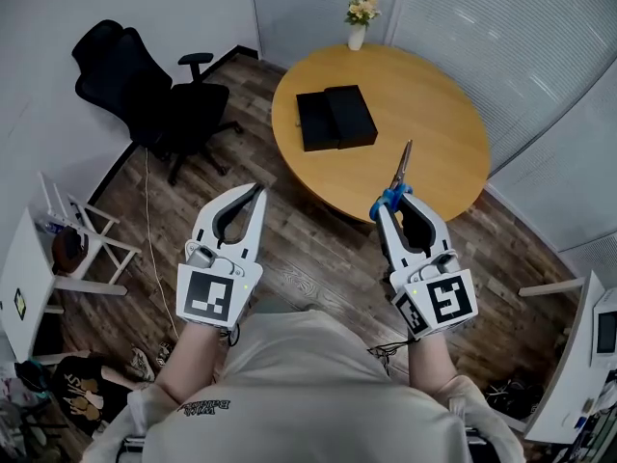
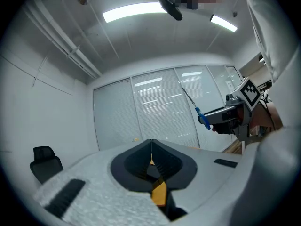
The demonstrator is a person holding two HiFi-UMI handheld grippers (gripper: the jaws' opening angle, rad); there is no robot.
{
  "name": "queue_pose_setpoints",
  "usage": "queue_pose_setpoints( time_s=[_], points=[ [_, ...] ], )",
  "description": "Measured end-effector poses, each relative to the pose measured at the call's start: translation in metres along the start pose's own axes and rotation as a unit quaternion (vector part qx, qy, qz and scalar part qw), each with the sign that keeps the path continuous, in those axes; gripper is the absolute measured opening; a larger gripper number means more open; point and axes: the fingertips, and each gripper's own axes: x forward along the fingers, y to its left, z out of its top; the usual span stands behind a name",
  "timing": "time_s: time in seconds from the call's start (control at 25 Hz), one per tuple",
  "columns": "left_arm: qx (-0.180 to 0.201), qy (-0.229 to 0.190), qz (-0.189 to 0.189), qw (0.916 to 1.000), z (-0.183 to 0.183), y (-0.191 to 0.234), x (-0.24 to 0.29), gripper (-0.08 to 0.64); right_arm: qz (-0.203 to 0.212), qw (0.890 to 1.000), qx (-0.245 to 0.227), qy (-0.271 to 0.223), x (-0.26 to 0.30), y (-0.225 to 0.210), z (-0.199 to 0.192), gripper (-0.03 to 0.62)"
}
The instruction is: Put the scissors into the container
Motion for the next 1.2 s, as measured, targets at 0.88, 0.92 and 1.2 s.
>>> queue_pose_setpoints(
  time_s=[0.88, 0.92, 1.2],
  points=[
    [-0.015, 0.009, -0.02, 0.9997, -0.042, 0.032, 0.071, 0.021, -0.005, 1.0, -0.002, 0.017, 0.076, -0.032, -0.031, 0.1],
    [-0.017, 0.011, -0.023, 0.9995, -0.046, 0.037, 0.077, 0.021, -0.006, 1.0, -0.005, 0.021, 0.085, -0.034, -0.033, 0.1],
    [-0.014, 0.014, -0.056, 0.9982, -0.061, 0.083, 0.129, 0.021, -0.018, 0.999, 0.002, 0.045, 0.155, -0.045, -0.045, 0.1]
  ],
)
